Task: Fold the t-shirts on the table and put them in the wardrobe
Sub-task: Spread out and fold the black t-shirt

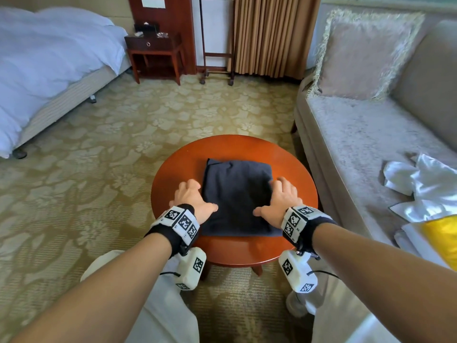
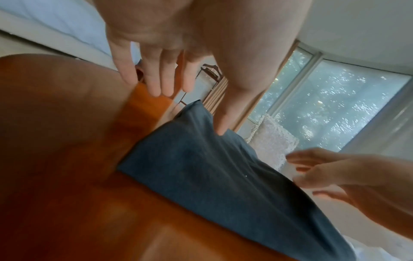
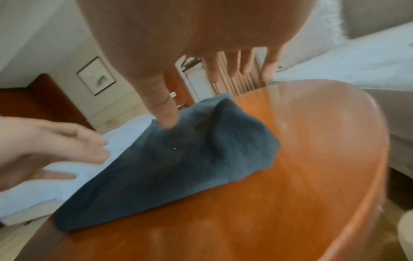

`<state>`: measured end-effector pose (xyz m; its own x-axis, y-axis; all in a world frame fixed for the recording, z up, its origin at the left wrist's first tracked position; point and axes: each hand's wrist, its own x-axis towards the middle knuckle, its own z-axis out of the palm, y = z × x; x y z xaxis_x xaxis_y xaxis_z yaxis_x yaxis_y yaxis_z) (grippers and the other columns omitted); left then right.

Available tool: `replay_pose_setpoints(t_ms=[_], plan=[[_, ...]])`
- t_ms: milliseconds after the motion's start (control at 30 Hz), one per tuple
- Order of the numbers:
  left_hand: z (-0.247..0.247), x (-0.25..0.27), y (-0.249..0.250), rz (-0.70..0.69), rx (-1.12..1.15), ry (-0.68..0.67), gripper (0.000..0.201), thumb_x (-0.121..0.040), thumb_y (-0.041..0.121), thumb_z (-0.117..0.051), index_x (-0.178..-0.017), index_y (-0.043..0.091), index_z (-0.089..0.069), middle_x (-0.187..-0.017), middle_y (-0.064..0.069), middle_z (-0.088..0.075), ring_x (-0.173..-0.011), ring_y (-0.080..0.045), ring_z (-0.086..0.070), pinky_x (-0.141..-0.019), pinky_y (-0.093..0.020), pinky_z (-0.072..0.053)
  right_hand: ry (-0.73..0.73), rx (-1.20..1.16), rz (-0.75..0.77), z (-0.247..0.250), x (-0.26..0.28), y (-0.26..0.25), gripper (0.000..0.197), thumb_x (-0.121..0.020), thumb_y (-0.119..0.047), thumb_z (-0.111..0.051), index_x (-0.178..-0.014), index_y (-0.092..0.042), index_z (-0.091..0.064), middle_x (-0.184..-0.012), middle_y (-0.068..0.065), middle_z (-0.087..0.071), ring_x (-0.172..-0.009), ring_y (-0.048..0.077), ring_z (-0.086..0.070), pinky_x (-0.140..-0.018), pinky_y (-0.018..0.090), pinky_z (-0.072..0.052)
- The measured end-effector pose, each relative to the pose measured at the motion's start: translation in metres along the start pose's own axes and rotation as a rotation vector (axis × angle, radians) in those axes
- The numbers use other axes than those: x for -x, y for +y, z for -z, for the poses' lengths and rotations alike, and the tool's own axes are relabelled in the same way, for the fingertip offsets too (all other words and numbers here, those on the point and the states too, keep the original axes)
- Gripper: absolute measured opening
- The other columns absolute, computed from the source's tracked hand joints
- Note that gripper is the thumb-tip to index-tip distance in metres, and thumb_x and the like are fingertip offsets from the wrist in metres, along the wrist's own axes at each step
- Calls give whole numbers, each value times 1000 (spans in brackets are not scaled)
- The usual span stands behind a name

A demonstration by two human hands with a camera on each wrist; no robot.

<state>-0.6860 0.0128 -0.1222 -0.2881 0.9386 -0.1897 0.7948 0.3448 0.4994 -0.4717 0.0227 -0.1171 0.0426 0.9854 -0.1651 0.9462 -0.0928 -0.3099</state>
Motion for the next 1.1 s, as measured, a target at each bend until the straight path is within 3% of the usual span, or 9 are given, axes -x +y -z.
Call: replay_pose_setpoints(t_ms=[100,200,300,400,500,667,767,900,1100], plan=[[-1,-15,11,-149,-88,-37,67,-80,43,-72,-137,27,-41,-151,5,-31,-137,-20,-37,-110,-43,-33,-142,89,118,-4,-14,-10,109,-74,-63,-67,-155,-23,-5,-161,-2,17,-148,19,16,-120,45,-7],[-4,-36,20,-251,-178,-119,72,-86,42,-66,-147,29,-31,-163,8,-10,-149,-13,-14,-119,-46,-17,-272,150,115,-8,-30,-17,114,-76,-69,-61,-154,-23,9,-158,0,27,-145,19,25,-120,44,2],[-6,-56,28,-320,-260,-215,73,-92,41,-59,-153,27,-22,-164,9,4,-150,-11,2,-121,-49,-4,-336,177,108,-12,-46,-19,113,-78,-72,-56,-153,-23,13,-157,0,29,-145,20,25,-120,47,5],[-8,-76,33,-335,-328,-305,77,-94,44,-55,-156,26,-13,-164,7,7,-150,-11,4,-121,-50,-1,-407,249,121,-22,-56,-12,114,-77,-78,-50,-153,-24,15,-158,3,27,-146,23,23,-119,50,4],[-9,-92,31,-265,-307,-379,82,-91,50,-58,-155,29,-13,-164,6,4,-151,-16,-4,-121,-50,-8,-458,362,134,-33,-60,-4,118,-74,-84,-45,-151,-24,20,-156,5,30,-145,23,26,-119,52,1],[-7,-101,31,-162,-111,-374,98,-82,47,-72,-156,26,-11,-162,1,-16,-145,-24,-27,-115,-37,-30,-492,374,121,-31,-65,-8,120,-73,-83,-48,-151,-24,21,-155,5,33,-144,25,28,-118,53,3],[-7,-104,33,-181,-150,-414,100,-82,50,-71,-156,31,-6,-164,5,-1,-150,-21,-12,-118,-38,-19,-469,258,102,-24,-64,-13,123,-72,-72,-64,-153,-24,16,-156,5,31,-145,25,26,-119,50,4],[-11,-100,33,-287,-387,-387,99,-81,56,-66,-153,43,1,-161,13,21,-151,-19,5,-120,-51,-6,-408,211,82,-18,-64,-16,131,-65,-63,-75,-153,-25,14,-153,3,37,-143,26,29,-119,54,-2],[-20,-107,32,-278,-486,-432,97,-79,60,-65,-154,42,-7,-162,14,13,-150,-17,9,-119,-56,1,-410,141,43,-19,-76,-11,127,-68,-65,-71,-153,-23,12,-158,0,27,-146,22,22,-120,52,1]])
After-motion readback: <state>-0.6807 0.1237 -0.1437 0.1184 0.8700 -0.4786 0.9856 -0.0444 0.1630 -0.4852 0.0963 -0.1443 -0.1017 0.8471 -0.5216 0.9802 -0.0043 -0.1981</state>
